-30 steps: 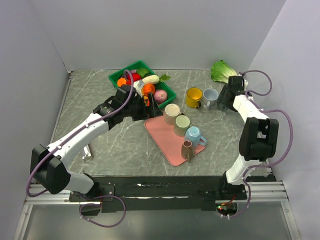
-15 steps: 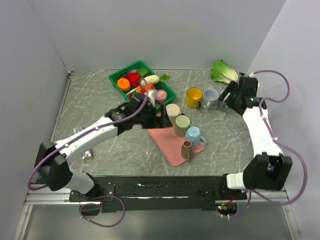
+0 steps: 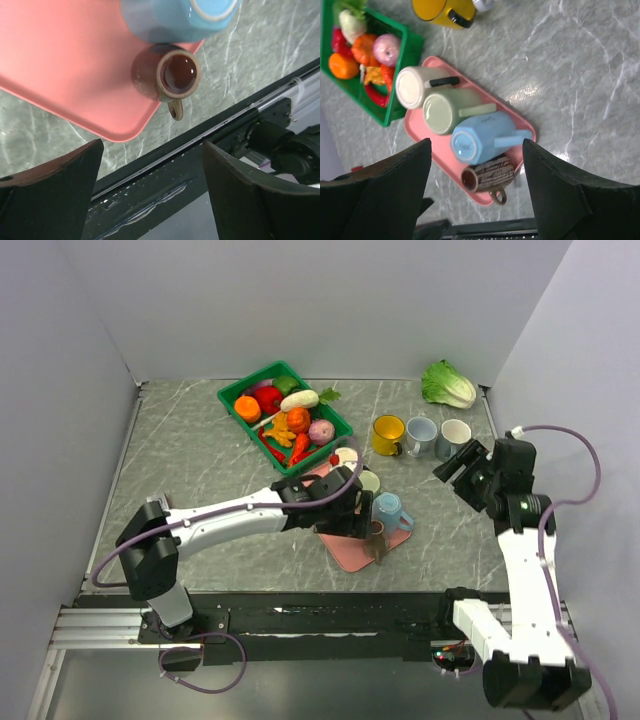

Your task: Turn the mug right side up

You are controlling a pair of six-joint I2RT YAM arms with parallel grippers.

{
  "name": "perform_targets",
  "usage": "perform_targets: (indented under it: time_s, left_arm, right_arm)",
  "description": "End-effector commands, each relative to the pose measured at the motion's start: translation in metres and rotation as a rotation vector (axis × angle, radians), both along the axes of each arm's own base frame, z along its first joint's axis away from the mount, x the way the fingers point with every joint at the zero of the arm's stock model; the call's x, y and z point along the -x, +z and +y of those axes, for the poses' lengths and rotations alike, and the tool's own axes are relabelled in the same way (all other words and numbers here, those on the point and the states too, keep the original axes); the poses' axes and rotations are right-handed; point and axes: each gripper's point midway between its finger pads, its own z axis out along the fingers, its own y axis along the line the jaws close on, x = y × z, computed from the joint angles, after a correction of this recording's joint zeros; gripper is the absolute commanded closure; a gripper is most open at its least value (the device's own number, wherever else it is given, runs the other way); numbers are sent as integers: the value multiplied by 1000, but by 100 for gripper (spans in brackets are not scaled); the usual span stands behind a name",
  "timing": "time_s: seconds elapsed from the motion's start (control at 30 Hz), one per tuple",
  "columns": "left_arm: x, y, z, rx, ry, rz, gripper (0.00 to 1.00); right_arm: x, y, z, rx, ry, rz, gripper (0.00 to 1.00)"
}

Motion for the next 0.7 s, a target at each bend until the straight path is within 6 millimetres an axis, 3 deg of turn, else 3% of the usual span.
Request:
perform_targets:
  time_s: [0.0,0.1,0.13,0.33,0.5,0.67]
  left_arm:
    - [4,2,-23,35,59,-21,16]
    - [13,-2,-44,51,49,-7,21]
    - [14,6,-52,69,46,-12,22]
    - [24,-13,-82,47,96,12,27]
    - [20,-37,-83,2,178,37,39]
    - [19,-51,-76,-62,227,8,40]
  right_arm:
    - [33,8,2,-9,-21,4,20]
    - [47,12,5,-22,-20,34,20]
    - [49,14,6,-31,-18,31,20]
    - [56,21,7,-38,-28,-11,20]
    - [64,14,4,-20,-46,-13,20]
    - [71,11,1,-5,-55,-8,20]
